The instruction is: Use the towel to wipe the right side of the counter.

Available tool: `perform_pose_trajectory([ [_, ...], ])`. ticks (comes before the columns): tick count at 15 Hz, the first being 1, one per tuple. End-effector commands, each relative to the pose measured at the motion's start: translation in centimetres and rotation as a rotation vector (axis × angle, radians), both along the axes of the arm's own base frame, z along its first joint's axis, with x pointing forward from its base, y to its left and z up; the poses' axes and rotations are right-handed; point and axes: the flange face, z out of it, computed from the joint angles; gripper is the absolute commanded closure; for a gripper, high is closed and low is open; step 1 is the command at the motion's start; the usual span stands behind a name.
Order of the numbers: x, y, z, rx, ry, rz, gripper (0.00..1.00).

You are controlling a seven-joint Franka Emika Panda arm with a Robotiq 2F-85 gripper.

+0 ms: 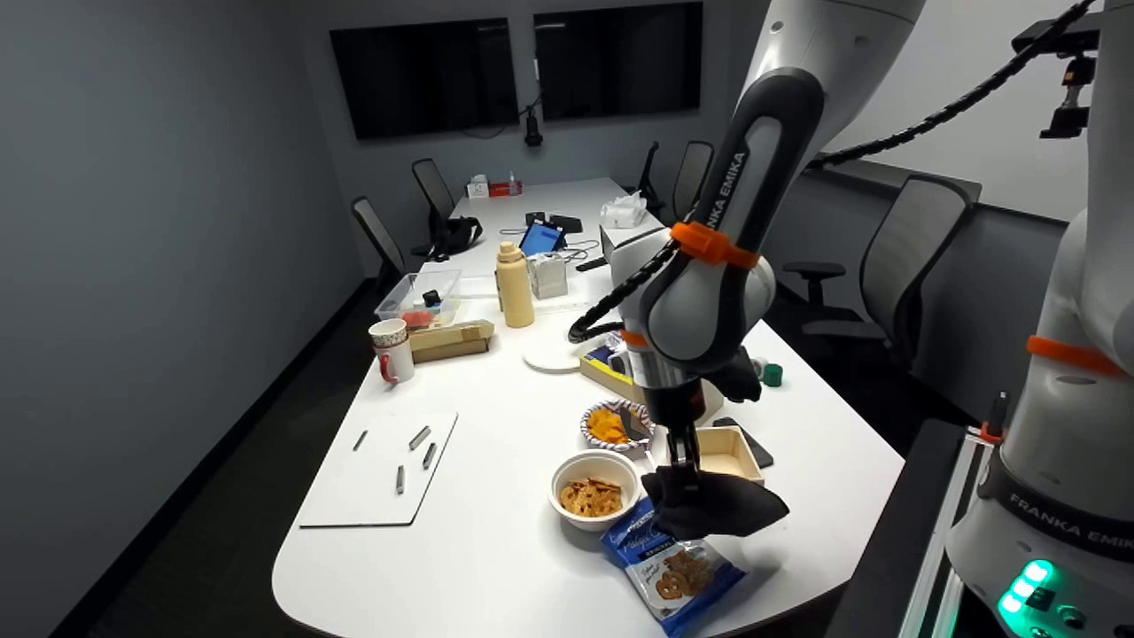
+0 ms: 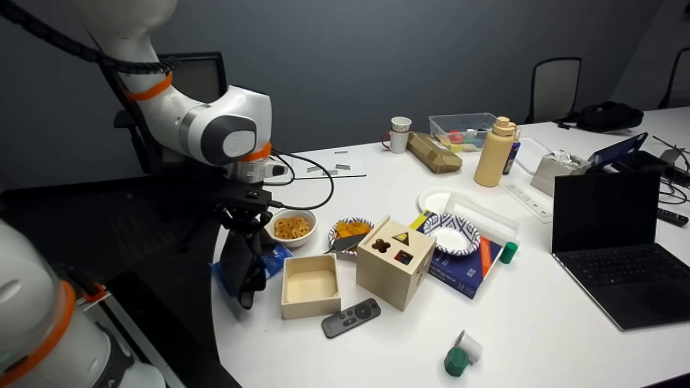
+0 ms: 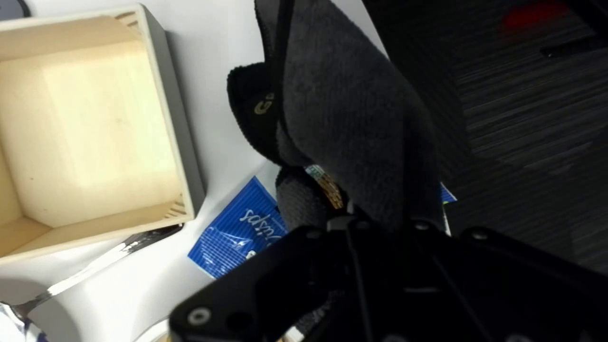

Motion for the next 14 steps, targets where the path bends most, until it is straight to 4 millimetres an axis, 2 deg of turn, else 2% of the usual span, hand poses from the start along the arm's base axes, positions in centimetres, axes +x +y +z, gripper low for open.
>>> perform_pose_trajectory([
  [1,1.7,1.7,-2.1,0.033,-0.004,0.015,0.98],
  [5,3.4,2.5,-3.5,0.064,-0.020,0.009,0.98],
  [7,3.9,2.5,-3.8,0.072,0.000,0.008,0.65],
  [14,5.0,1.6,-3.3,0.081,-0.005,-0.034,0.13],
])
